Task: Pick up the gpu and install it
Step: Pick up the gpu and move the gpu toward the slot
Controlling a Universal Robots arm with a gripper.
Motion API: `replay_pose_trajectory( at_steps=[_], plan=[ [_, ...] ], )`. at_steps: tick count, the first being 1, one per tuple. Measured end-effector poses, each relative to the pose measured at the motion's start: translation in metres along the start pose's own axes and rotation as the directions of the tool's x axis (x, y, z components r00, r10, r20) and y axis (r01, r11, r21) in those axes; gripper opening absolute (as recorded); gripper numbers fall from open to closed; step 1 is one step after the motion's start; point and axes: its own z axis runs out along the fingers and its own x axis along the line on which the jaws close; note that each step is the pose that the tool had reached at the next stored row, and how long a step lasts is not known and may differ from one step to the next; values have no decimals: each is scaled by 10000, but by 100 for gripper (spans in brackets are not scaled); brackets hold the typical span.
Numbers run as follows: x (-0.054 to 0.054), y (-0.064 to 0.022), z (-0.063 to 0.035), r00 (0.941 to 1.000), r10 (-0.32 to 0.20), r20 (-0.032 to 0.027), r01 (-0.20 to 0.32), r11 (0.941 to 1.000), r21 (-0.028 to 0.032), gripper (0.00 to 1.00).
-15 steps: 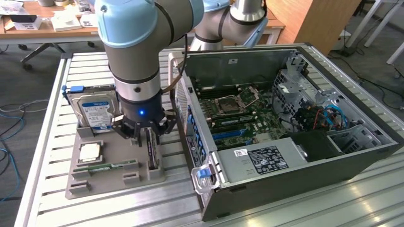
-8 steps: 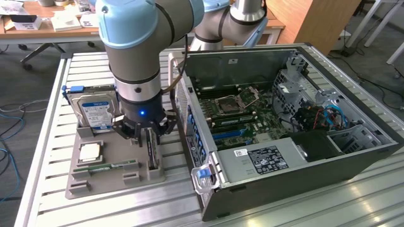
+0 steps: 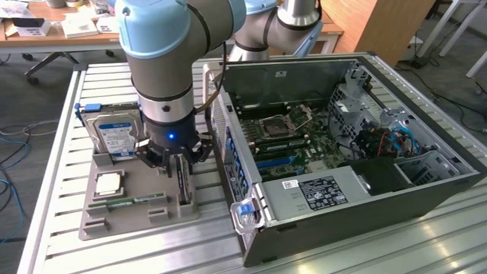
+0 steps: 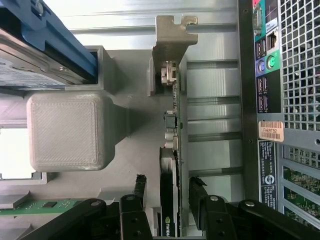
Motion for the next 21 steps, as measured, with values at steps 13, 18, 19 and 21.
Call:
replay_pose_trajectory(
  at_steps=[13, 18, 19, 21],
  plan=[
    [2, 0, 0, 10000, 0, 1, 0, 10000, 0, 46],
    [2, 0, 0, 10000, 0, 1, 0, 10000, 0, 39],
    [2, 0, 0, 10000, 0, 1, 0, 10000, 0, 39],
    [2, 0, 0, 10000, 0, 1, 0, 10000, 0, 39]
  ],
)
